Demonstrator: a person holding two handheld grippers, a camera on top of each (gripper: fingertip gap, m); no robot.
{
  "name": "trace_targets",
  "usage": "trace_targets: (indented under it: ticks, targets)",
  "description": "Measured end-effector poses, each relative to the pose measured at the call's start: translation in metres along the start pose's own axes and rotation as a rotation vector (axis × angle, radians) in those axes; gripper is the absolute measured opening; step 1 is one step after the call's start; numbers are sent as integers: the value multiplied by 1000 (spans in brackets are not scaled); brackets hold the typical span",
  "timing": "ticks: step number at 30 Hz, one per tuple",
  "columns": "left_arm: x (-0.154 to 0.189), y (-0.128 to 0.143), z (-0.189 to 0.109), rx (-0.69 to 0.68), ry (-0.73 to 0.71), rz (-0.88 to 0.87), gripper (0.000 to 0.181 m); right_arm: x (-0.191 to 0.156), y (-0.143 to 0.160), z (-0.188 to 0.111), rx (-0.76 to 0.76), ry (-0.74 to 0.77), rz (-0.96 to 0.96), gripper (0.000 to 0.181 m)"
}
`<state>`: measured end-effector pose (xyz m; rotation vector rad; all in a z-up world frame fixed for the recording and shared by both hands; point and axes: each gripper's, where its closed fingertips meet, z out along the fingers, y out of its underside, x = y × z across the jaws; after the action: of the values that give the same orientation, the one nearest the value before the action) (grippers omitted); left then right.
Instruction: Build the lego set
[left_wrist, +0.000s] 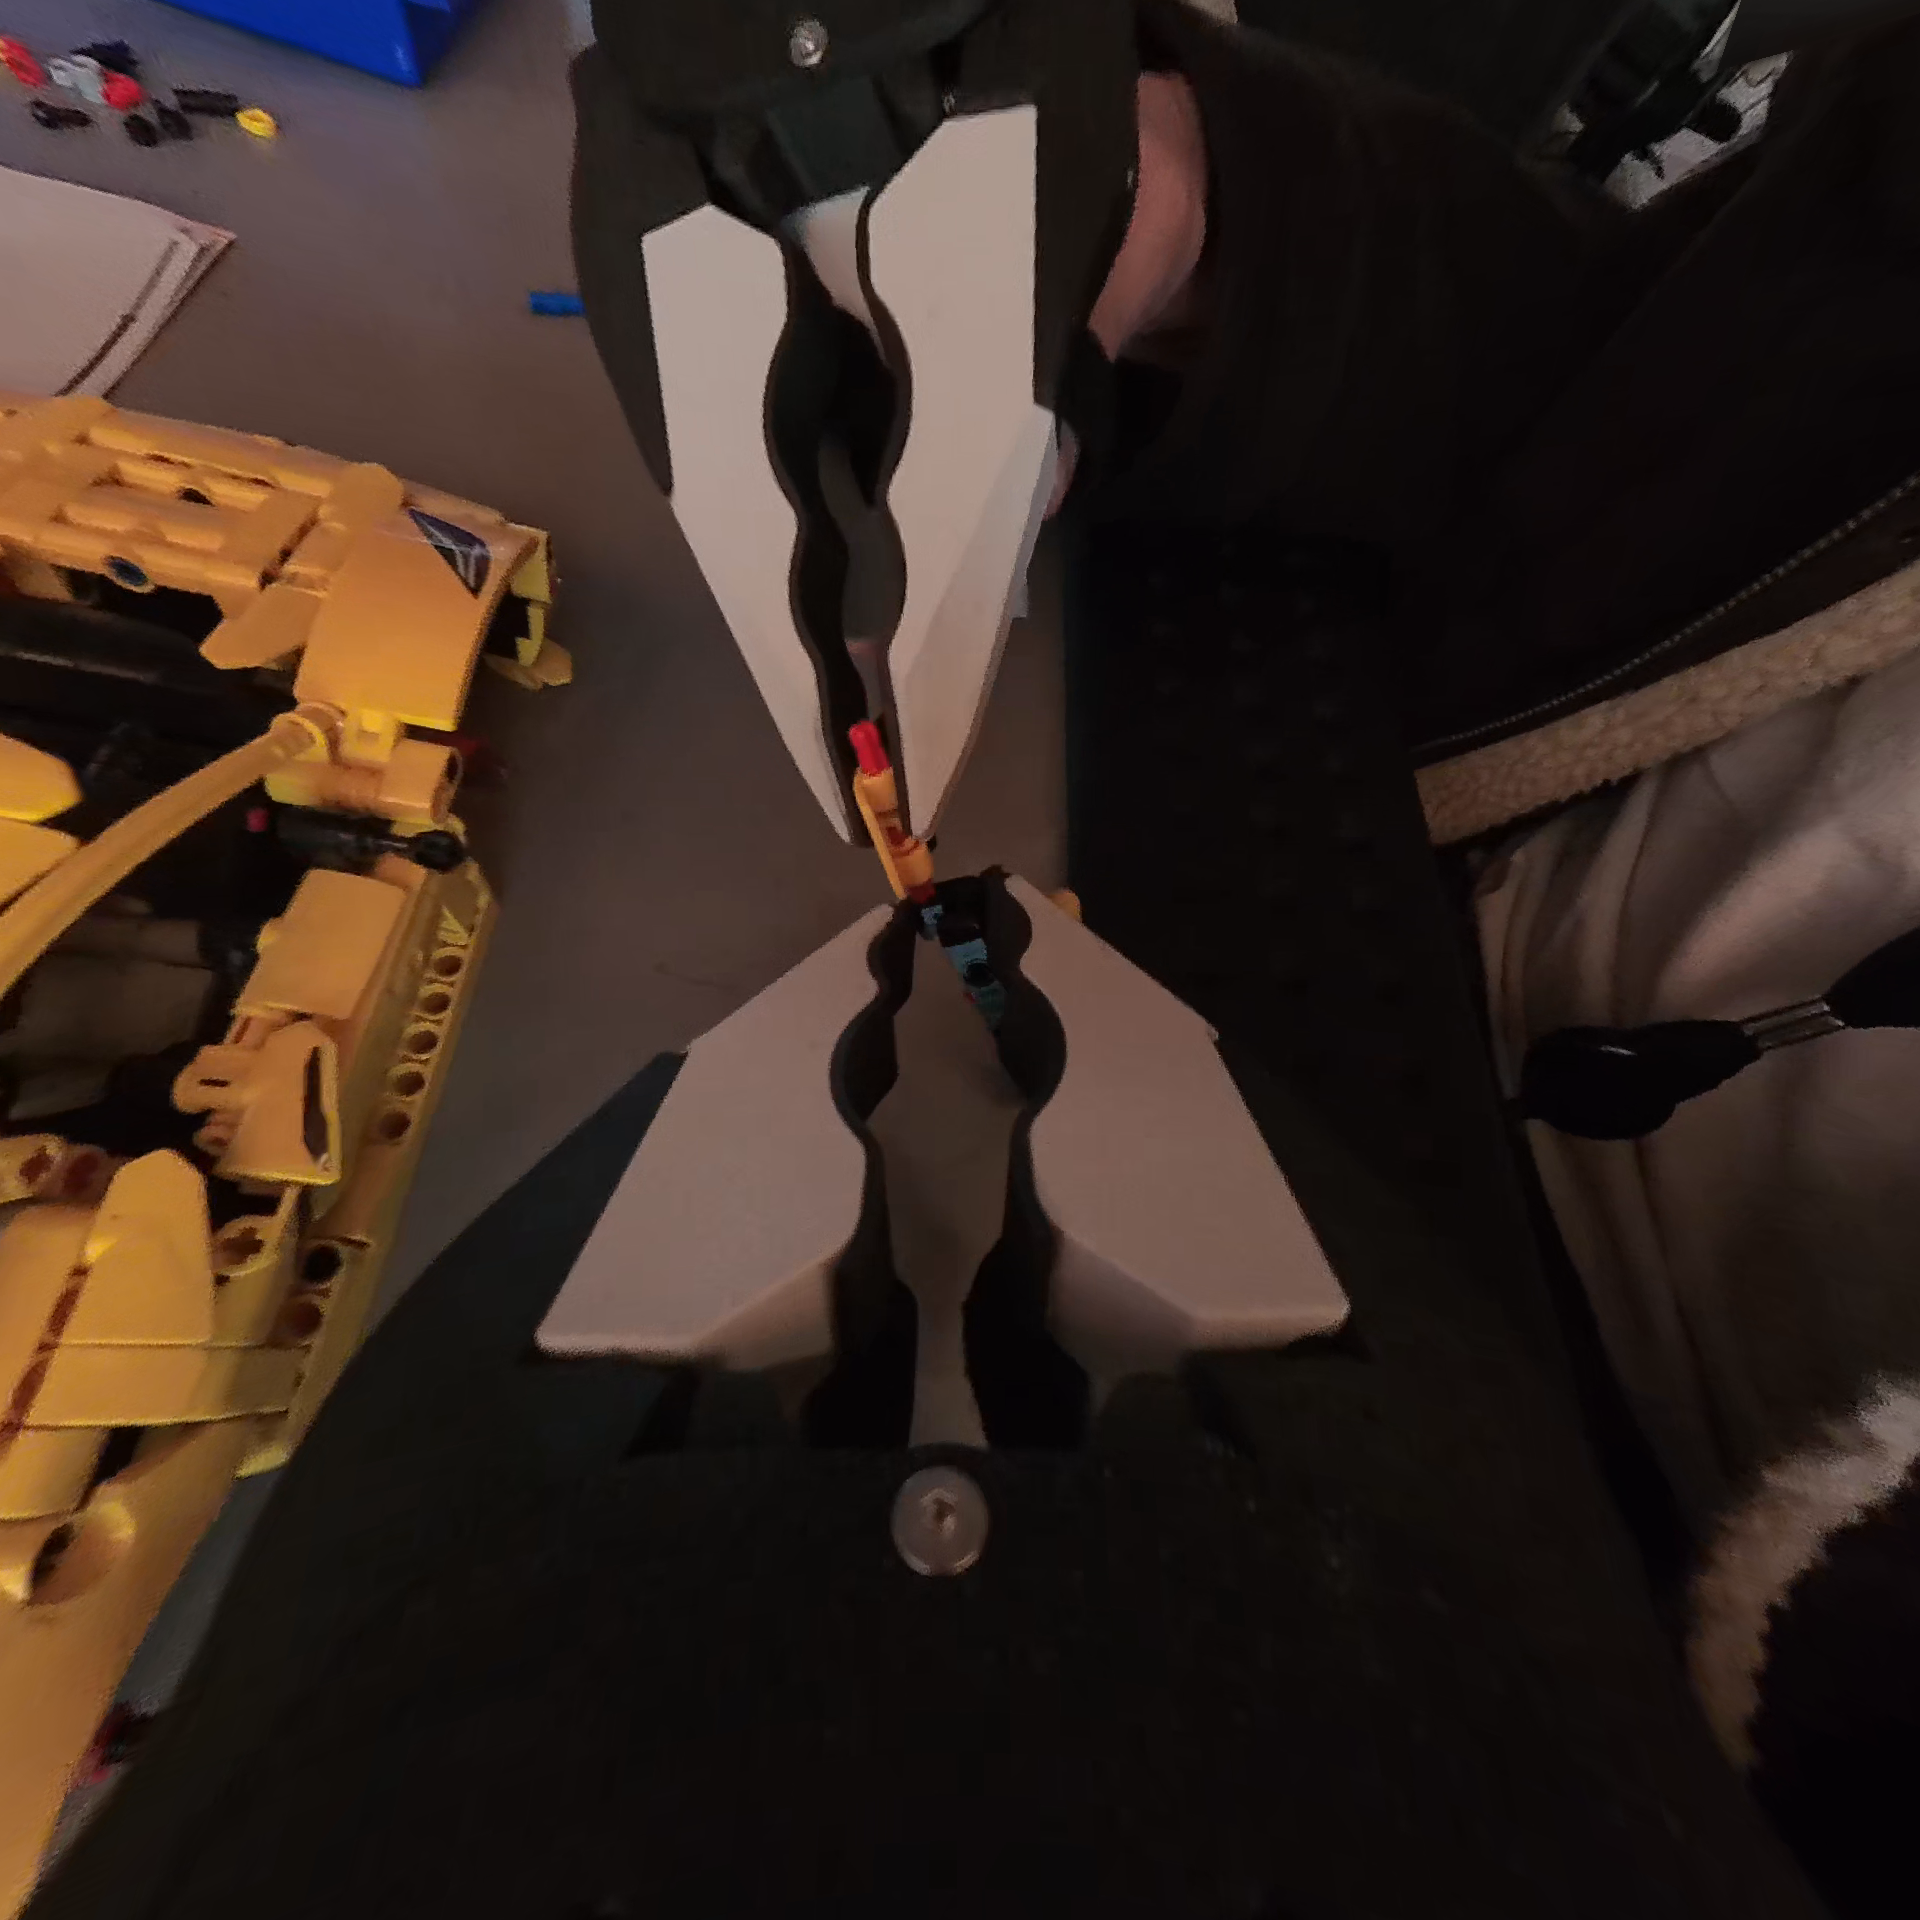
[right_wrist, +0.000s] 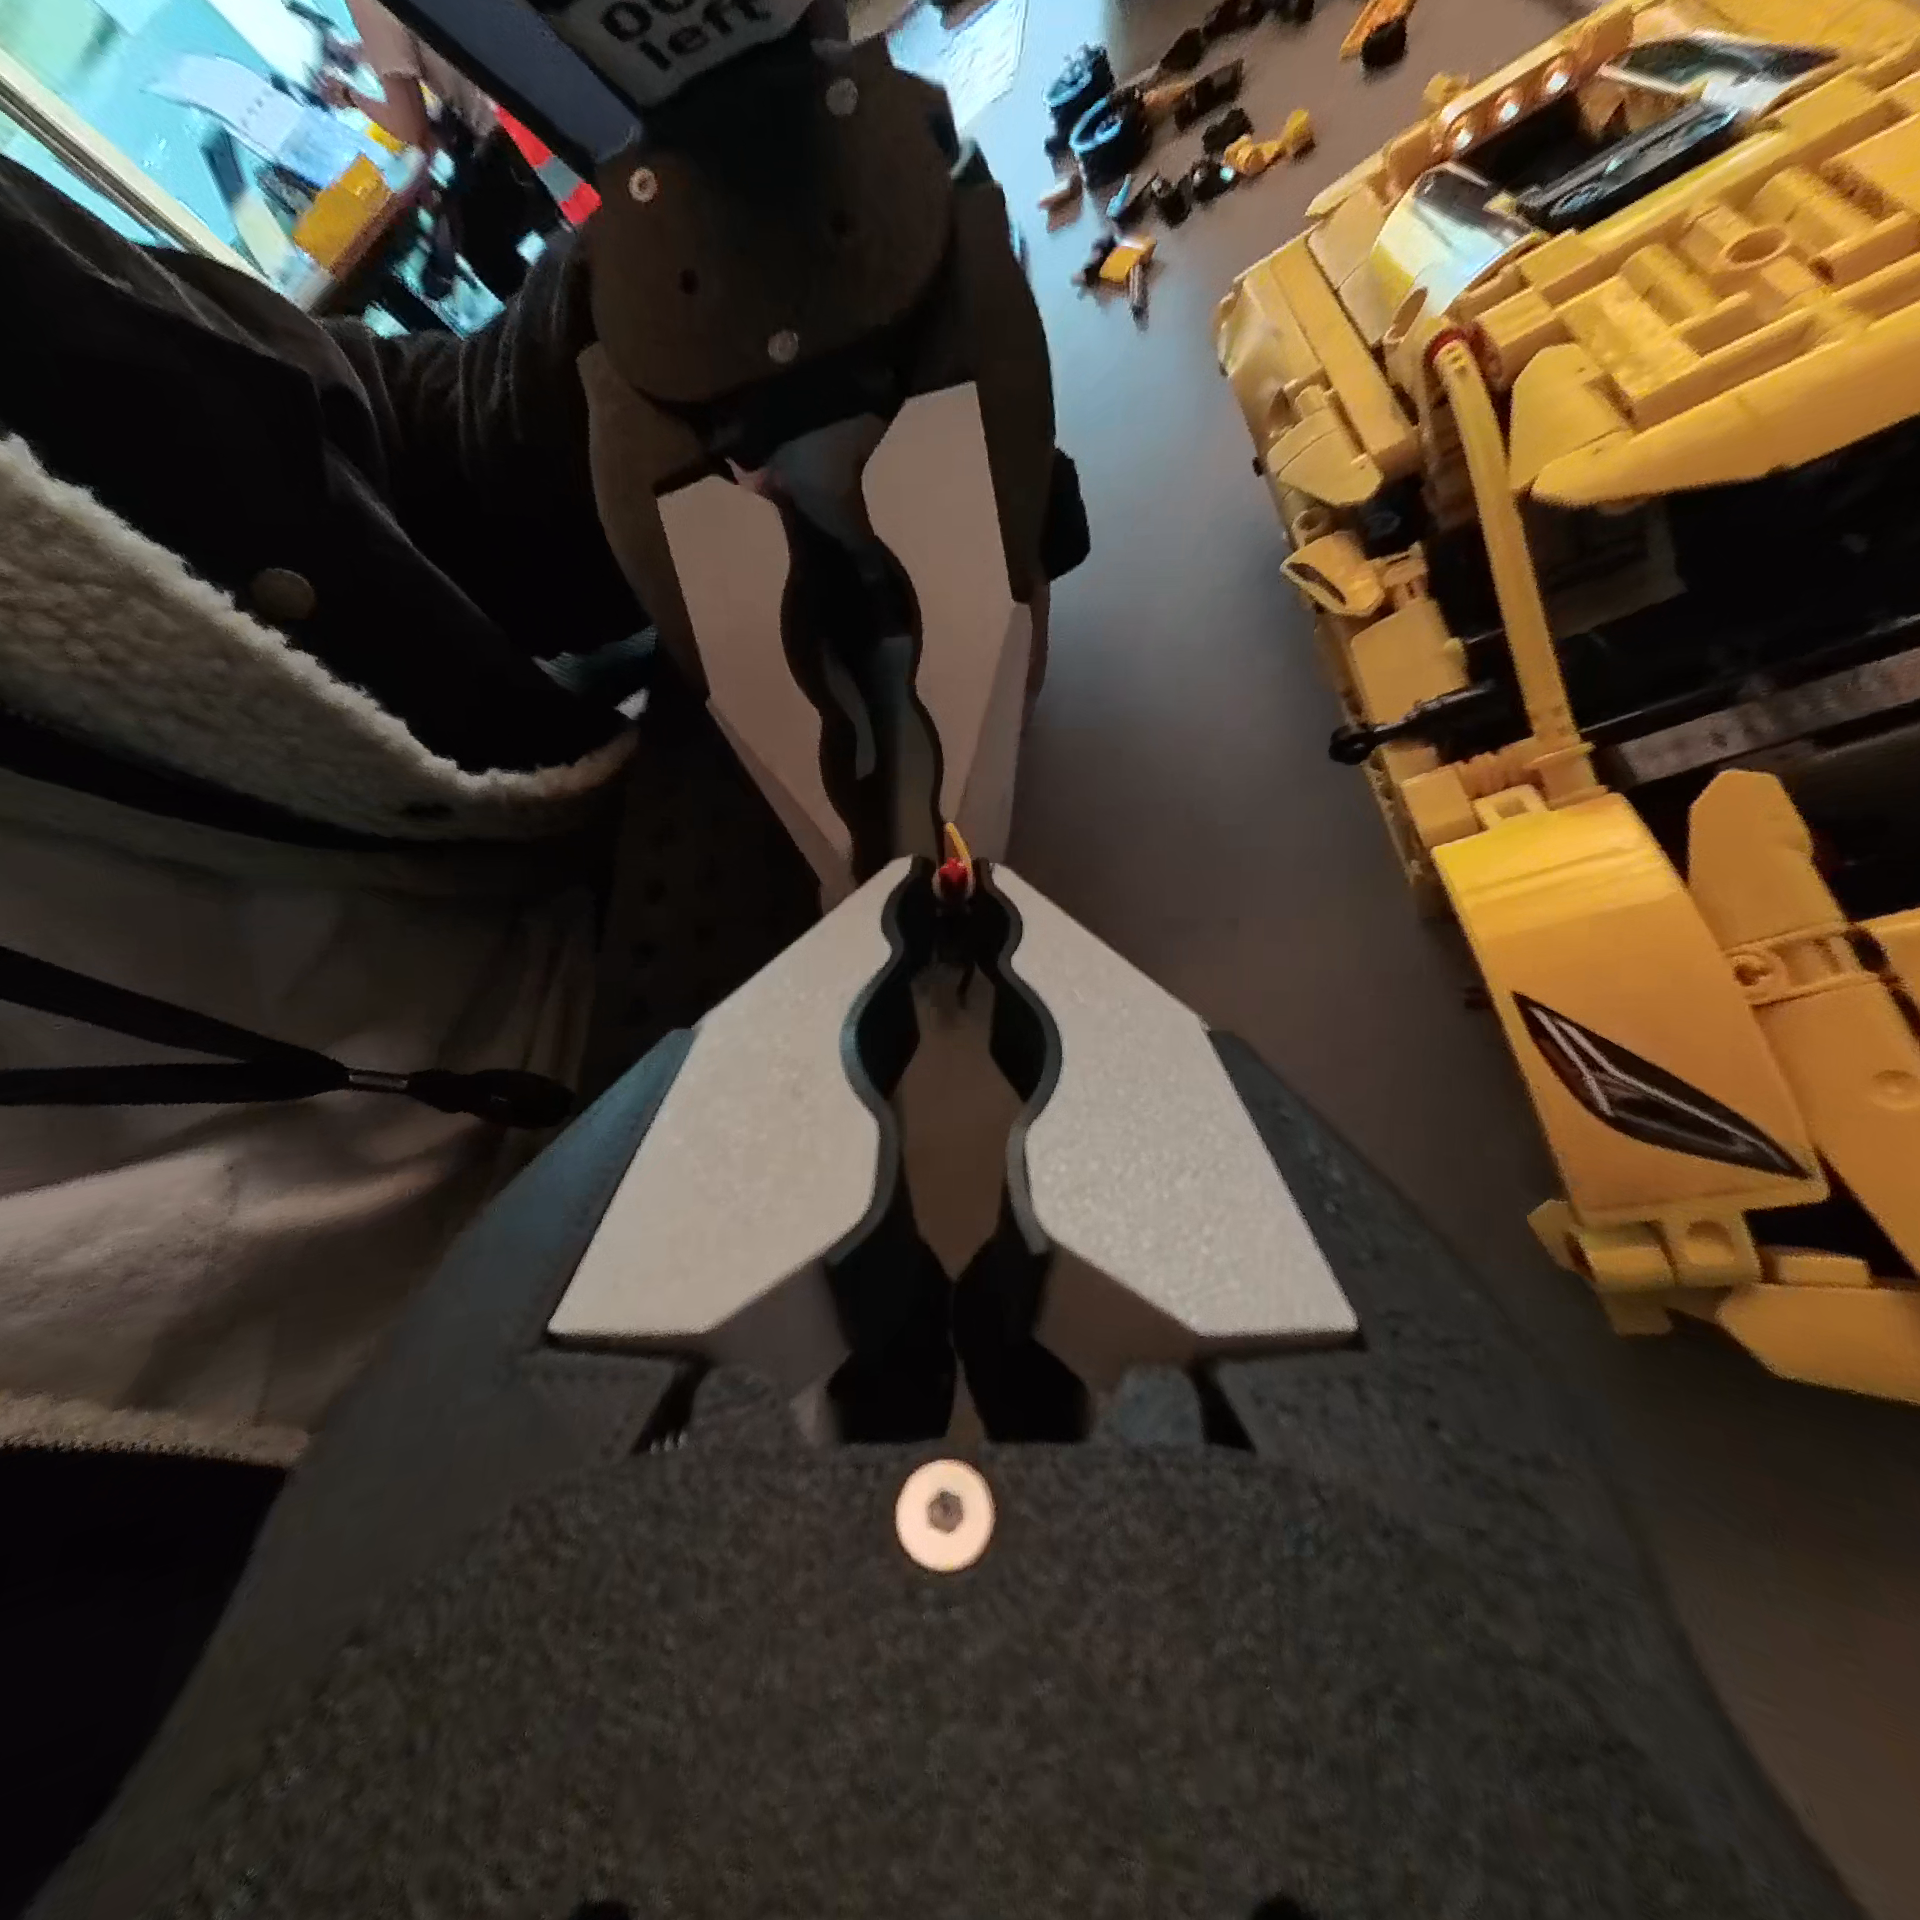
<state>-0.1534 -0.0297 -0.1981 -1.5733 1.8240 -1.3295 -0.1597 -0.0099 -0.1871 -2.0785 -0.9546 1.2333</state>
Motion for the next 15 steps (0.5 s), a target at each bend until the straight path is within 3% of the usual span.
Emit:
trace_targets:
  ticks: [5, 10, 15]
  targets:
    - [9, -28, -17, 182, 107, -79, 13, -15, -27, -16, 198, -142, 83, 6]
    - [8, -32, -23, 226, 147, -140, 14, -16, -33, -13, 210, -113, 18, 8]
    - [5, -45, -39, 348, 227, -243, 14, -12, -40, -16, 270, -17, -115, 40]
